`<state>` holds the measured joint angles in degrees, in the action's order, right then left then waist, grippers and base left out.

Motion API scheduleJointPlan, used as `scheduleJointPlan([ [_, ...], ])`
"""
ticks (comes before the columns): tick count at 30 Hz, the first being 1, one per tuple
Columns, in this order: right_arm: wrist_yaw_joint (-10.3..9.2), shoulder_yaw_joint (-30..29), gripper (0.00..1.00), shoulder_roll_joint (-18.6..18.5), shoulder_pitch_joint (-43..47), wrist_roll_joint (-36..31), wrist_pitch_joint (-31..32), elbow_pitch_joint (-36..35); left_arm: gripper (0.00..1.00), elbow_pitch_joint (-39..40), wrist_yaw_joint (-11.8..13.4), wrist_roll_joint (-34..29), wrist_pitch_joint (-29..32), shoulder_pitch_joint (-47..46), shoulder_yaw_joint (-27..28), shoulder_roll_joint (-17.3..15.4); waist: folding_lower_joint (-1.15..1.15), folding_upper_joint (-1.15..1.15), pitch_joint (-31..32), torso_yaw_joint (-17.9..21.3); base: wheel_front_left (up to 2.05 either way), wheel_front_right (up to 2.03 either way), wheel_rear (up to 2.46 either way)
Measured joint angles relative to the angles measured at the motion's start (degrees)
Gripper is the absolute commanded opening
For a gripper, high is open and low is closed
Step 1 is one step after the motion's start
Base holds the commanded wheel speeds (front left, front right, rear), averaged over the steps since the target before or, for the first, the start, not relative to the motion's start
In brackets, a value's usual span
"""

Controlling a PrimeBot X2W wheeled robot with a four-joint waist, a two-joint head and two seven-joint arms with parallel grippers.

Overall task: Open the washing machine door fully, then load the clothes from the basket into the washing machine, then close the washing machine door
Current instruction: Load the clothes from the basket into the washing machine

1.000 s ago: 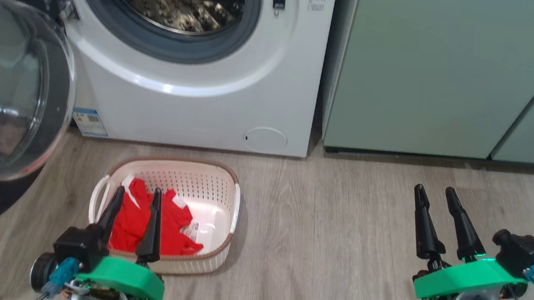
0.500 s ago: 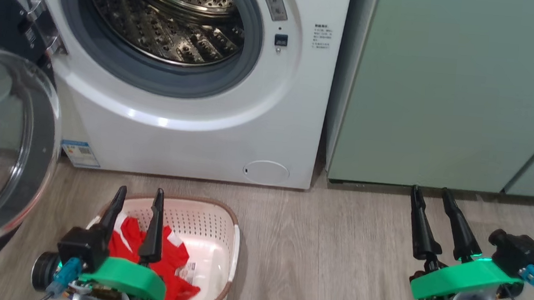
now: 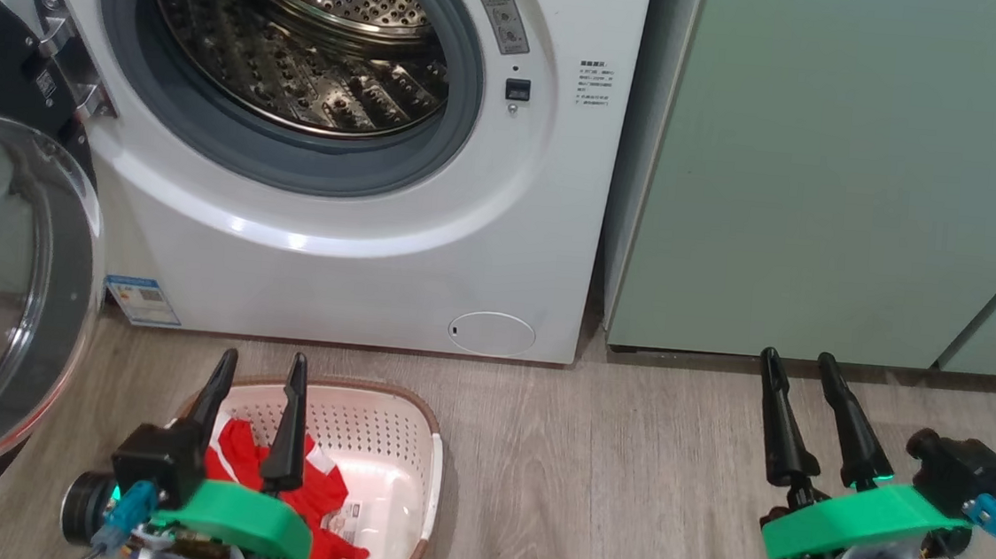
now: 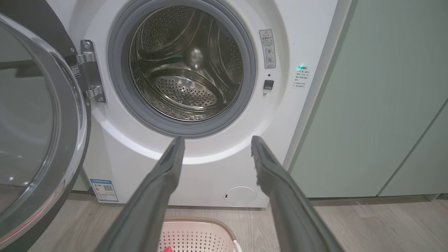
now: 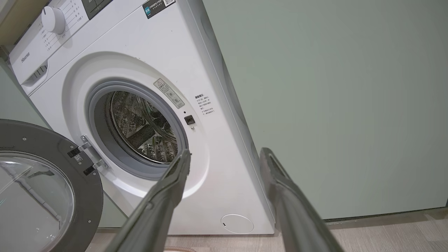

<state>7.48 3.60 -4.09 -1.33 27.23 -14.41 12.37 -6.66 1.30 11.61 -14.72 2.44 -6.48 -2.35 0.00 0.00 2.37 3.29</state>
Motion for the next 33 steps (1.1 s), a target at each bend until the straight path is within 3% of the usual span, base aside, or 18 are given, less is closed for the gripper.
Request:
scheduleJointPlan([
  [15,0.00,0.1,1.00,0.0,0.0,0.1,0.0,0.0,1.00,-3.6,1.5,-0.5,0.0,0.0,-0.8,0.0,0.00,0.00,-1.7,0.1,0.00,0.00,0.00],
  [23,0.00,1.2,1.00,-0.1,-0.4,0.1,0.0,0.3,1.00,-18.5,3.0,-2.7,0.0,-1.8,-2.4,0.0,0.00,0.00,-5.9,1.0,0.00,0.00,0.00],
  [28,0.00,1.2,1.00,-0.4,-2.4,0.1,0.0,-0.4,1.00,-30.1,2.9,-4.2,0.0,-9.9,-2.6,-0.3,0.00,0.00,-10.9,1.7,0.00,0.00,0.00],
  [33,0.00,1.5,1.00,-0.9,-6.1,0.1,0.0,-1.5,1.00,-44.2,1.9,-7.6,0.7,-19.5,-4.9,-3.1,0.01,0.00,-17.0,2.7,0.00,0.00,0.00],
])
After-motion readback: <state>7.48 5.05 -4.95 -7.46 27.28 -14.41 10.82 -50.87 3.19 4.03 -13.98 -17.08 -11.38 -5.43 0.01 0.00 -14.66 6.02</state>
